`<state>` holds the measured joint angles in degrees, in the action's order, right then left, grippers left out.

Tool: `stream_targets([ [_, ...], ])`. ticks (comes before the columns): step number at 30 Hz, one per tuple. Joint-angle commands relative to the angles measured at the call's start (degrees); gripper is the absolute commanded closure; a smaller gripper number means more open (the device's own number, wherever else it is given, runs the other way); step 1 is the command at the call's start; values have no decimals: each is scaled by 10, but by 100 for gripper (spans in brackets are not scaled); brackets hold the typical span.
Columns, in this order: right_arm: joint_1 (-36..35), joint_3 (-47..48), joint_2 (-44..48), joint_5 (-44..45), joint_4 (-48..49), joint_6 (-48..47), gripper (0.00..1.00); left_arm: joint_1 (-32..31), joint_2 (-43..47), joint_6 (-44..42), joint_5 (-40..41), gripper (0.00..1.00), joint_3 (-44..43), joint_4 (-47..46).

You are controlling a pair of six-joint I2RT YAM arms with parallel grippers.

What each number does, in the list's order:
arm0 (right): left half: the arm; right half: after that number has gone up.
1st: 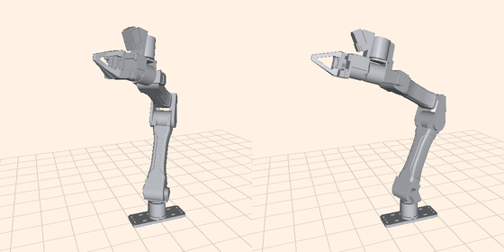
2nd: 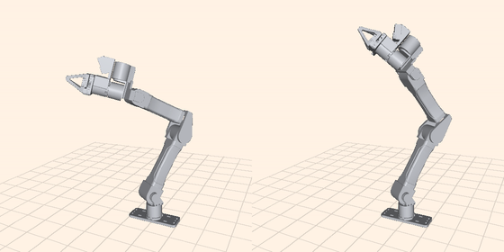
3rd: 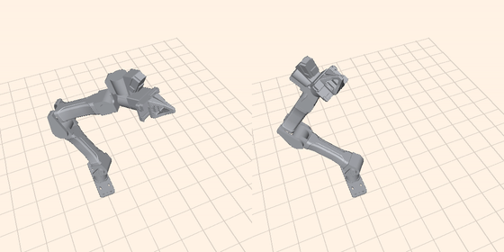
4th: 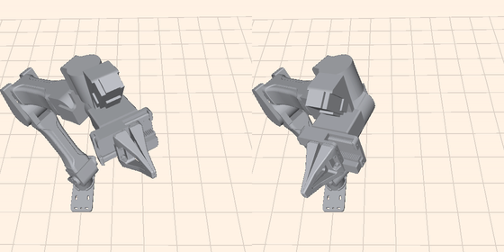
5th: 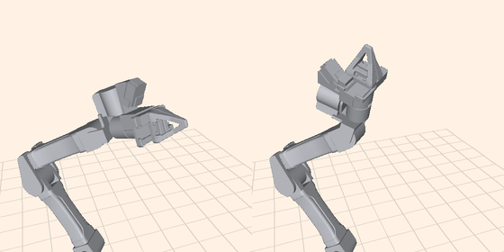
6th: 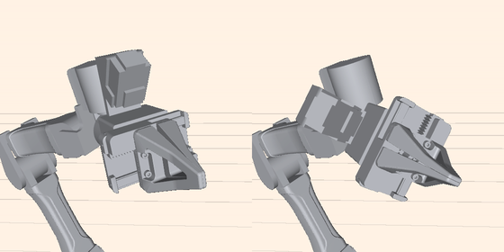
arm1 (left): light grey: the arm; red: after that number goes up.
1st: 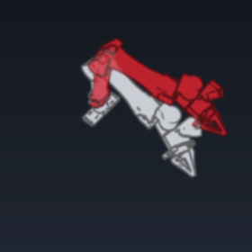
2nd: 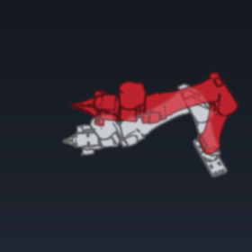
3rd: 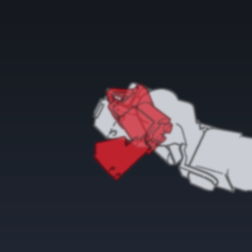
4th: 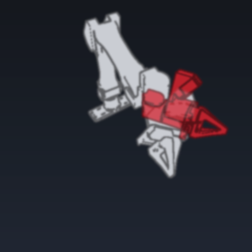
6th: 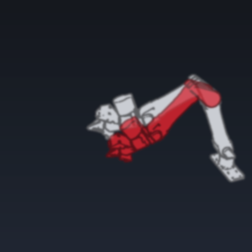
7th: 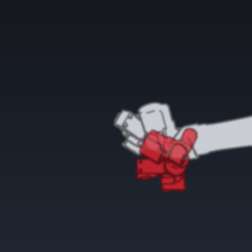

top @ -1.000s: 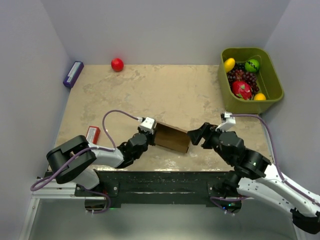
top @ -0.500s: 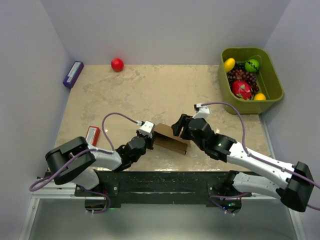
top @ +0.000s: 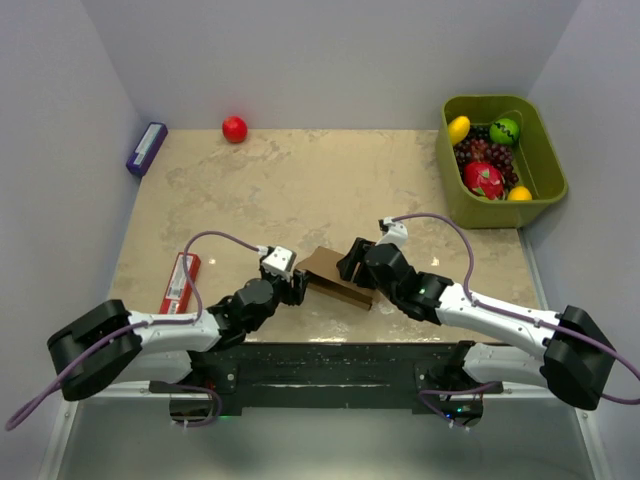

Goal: Fold the paper box

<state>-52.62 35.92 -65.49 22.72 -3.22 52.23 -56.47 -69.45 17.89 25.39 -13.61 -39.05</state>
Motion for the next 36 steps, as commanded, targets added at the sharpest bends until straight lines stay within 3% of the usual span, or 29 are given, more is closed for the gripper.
stream_targets([
  [1, -3, -2, -4, -1, 30, 16, 37, -4, 79, 15, -17, 38, 21, 58],
  [8, -3, -4, -5, 0, 29, 17, 36, -4, 267, 54, -46, 35, 24, 224],
  [13, -3, -4, -9, 4, 29, 16, 36, -3, 341, 91, -64, 31, -12, 330],
  [18, -3, -3, -10, 7, 28, 5, 34, 18, 264, 84, -101, 32, -132, 369],
  [22, -3, -4, -6, 7, 23, 2, 34, 78, 200, 72, -193, 32, -189, 326],
  [25, -3, -5, -6, 5, 22, 2, 34, 122, 149, 74, -250, 32, -202, 283],
  [31, -3, -9, -13, 0, 19, 2, 34, 135, 50, 98, -361, 32, -192, 186],
  [36, -3, -20, -22, -6, 25, 9, 34, 138, 7, 126, -374, 32, -143, 133],
])
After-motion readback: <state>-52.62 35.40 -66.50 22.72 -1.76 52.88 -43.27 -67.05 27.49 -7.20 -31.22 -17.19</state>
